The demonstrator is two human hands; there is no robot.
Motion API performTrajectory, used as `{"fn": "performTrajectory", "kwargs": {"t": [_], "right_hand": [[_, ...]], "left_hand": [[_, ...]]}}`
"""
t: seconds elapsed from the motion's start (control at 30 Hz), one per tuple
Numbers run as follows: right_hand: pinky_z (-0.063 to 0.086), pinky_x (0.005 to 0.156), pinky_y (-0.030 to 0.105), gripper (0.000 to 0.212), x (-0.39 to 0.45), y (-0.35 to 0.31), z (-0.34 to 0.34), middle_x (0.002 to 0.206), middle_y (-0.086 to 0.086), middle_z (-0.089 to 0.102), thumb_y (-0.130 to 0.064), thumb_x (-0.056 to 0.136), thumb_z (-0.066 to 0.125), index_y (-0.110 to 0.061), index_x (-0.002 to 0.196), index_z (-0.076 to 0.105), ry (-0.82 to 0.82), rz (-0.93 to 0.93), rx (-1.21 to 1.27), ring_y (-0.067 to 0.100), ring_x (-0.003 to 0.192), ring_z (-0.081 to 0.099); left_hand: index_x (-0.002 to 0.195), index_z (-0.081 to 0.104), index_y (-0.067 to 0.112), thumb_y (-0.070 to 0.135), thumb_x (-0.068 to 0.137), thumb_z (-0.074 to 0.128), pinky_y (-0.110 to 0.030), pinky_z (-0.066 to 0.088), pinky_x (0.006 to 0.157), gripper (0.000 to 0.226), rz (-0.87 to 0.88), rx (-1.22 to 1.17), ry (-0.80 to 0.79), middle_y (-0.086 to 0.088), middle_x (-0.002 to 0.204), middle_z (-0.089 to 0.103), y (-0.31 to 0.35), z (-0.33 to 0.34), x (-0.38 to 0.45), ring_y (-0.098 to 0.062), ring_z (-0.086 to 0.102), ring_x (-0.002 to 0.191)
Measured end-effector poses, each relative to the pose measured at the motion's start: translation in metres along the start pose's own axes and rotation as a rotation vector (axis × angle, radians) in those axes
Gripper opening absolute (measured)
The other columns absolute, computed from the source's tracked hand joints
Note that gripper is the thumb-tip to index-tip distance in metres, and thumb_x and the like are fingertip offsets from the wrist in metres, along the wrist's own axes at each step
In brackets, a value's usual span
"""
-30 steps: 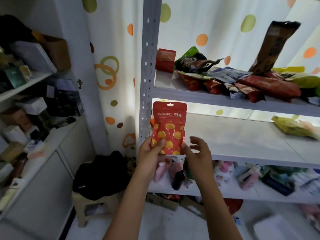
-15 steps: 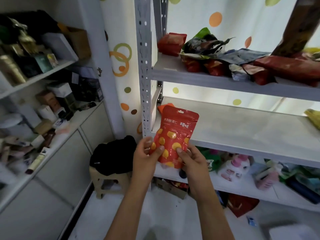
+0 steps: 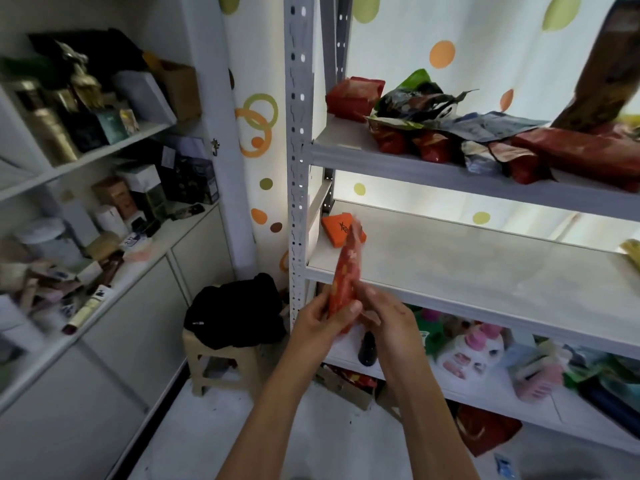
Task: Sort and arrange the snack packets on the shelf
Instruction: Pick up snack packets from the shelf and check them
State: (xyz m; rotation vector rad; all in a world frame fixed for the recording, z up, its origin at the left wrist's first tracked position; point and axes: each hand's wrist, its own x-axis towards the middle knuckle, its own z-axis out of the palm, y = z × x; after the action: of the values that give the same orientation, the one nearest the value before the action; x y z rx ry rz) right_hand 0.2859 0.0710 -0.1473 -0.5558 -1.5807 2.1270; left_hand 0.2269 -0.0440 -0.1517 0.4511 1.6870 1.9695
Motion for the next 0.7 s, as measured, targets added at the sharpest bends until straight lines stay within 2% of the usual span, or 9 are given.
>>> {"fn": "performTrajectory", "kwargs": {"t": [0.07, 0.13, 0.2, 0.27, 0.33, 0.4, 0.5, 0.63, 0.7], "right_hand": [[0.057, 0.082, 0.03, 0.02, 0.001, 0.005, 0.0, 0.103, 0.008, 0.075, -0.004, 0.091, 0.062, -0.008, 0.105, 0.075, 0.011, -0.031, -0.039, 0.022, 0.098, 0.071], [0.057, 0.076, 0.024, 0.023, 0.002, 0.01, -0.001, 0.102, 0.006, 0.075, 0.002, 0.088, 0.064, -0.013, 0.103, 0.074, 0.033, -0.047, -0.097, 0.019, 0.097, 0.07], [0.055, 0.067, 0.015, 0.025, 0.001, 0.011, 0.002, 0.103, 0.001, 0.072, -0.003, 0.089, 0.067, -0.016, 0.111, 0.067, 0.05, -0.033, -0.136, 0.008, 0.091, 0.07], [0.052, 0.06, 0.01, 0.03, -0.001, 0.009, 0.003, 0.102, -0.007, 0.069, -0.013, 0.089, 0.069, -0.019, 0.117, 0.058, 0.055, -0.018, -0.147, -0.004, 0.081, 0.069], [0.052, 0.057, 0.012, 0.028, -0.002, 0.007, -0.001, 0.1, -0.008, 0.07, -0.018, 0.089, 0.07, -0.019, 0.115, 0.059, 0.064, 0.003, -0.156, -0.002, 0.08, 0.07], [0.053, 0.062, 0.017, 0.025, -0.002, 0.001, -0.006, 0.099, -0.005, 0.074, -0.019, 0.088, 0.072, -0.019, 0.111, 0.062, 0.089, 0.016, -0.145, 0.004, 0.082, 0.072], [0.054, 0.069, 0.023, 0.024, -0.001, -0.007, -0.013, 0.1, -0.003, 0.075, -0.017, 0.086, 0.073, -0.02, 0.108, 0.063, 0.111, 0.016, -0.147, 0.008, 0.084, 0.073], [0.052, 0.061, 0.022, 0.025, -0.005, -0.014, -0.015, 0.098, -0.009, 0.072, -0.021, 0.086, 0.073, -0.023, 0.108, 0.061, 0.123, 0.001, -0.177, -0.003, 0.075, 0.07], [0.052, 0.061, 0.022, 0.025, -0.006, -0.015, -0.017, 0.098, -0.009, 0.072, -0.022, 0.086, 0.073, -0.024, 0.107, 0.061, 0.127, -0.001, -0.183, -0.003, 0.075, 0.07]], "left_hand": [[0.117, 0.067, 0.023, 0.05, 0.076, 0.074, -0.03, 0.054, 0.091, 0.05, -0.014, 0.003, 0.02, -0.002, 0.11, 0.073, -0.004, -0.003, -0.001, -0.016, 0.069, 0.104], [0.114, 0.07, 0.025, 0.056, 0.078, 0.069, -0.035, 0.052, 0.094, 0.047, -0.025, -0.008, 0.034, -0.001, 0.108, 0.073, -0.009, -0.008, -0.003, -0.017, 0.069, 0.104], [0.115, 0.07, 0.026, 0.063, 0.077, 0.065, -0.036, 0.052, 0.094, 0.053, -0.056, -0.028, 0.07, -0.001, 0.109, 0.073, -0.011, -0.011, -0.003, -0.018, 0.069, 0.103], [0.118, 0.068, 0.023, 0.059, 0.083, 0.062, -0.035, 0.054, 0.093, 0.05, -0.041, -0.019, 0.101, -0.001, 0.111, 0.073, -0.01, -0.012, -0.001, -0.017, 0.07, 0.101], [0.117, 0.068, 0.017, 0.044, 0.089, 0.06, -0.03, 0.057, 0.087, 0.04, -0.014, -0.02, 0.125, -0.003, 0.106, 0.074, -0.009, -0.013, 0.001, -0.018, 0.072, 0.096], [0.111, 0.069, 0.014, 0.036, 0.092, 0.058, -0.022, 0.057, 0.079, 0.031, -0.009, -0.01, 0.132, -0.004, 0.101, 0.075, -0.007, -0.013, 0.003, -0.018, 0.072, 0.092], [0.104, 0.071, 0.013, 0.035, 0.094, 0.056, -0.018, 0.055, 0.073, 0.028, -0.009, 0.007, 0.131, -0.003, 0.096, 0.076, -0.004, -0.01, 0.004, -0.019, 0.073, 0.091], [0.109, 0.069, 0.011, 0.035, 0.094, 0.056, -0.015, 0.054, 0.069, 0.031, -0.013, -0.021, 0.115, -0.002, 0.097, 0.076, -0.002, -0.003, 0.005, -0.017, 0.073, 0.09], [0.11, 0.069, 0.012, 0.035, 0.094, 0.056, -0.016, 0.055, 0.069, 0.032, -0.018, -0.023, 0.12, -0.002, 0.098, 0.076, -0.003, -0.001, 0.005, -0.016, 0.073, 0.09]]}}
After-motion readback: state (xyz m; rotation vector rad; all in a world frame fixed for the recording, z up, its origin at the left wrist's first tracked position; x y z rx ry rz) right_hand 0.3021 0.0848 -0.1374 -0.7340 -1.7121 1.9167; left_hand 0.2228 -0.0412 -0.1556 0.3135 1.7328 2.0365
